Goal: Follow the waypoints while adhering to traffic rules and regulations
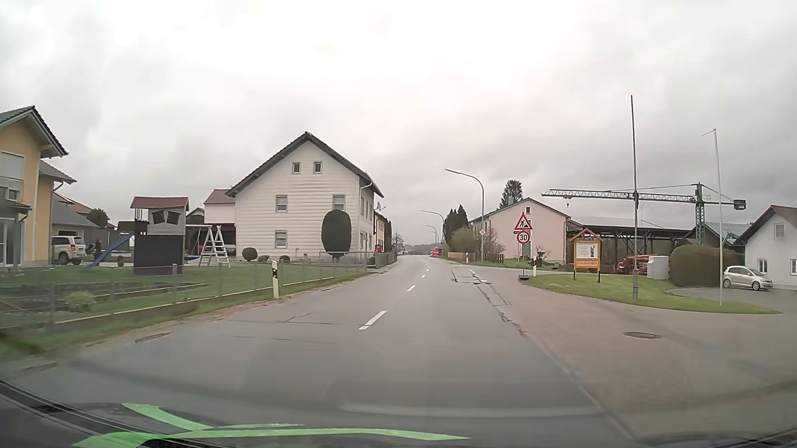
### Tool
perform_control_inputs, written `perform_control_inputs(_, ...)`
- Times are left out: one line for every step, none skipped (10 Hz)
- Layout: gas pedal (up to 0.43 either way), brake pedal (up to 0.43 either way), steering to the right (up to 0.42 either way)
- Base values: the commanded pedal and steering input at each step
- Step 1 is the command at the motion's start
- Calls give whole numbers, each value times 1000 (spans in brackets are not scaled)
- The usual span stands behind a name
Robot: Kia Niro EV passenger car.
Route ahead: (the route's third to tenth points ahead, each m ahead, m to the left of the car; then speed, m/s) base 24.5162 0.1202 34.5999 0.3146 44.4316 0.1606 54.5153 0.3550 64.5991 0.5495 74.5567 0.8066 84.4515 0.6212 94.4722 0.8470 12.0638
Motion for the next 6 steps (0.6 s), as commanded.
perform_control_inputs(0,12,29)
perform_control_inputs(0,37,29)
perform_control_inputs(0,61,28)
perform_control_inputs(0,73,25)
perform_control_inputs(0,73,21)
perform_control_inputs(0,79,16)
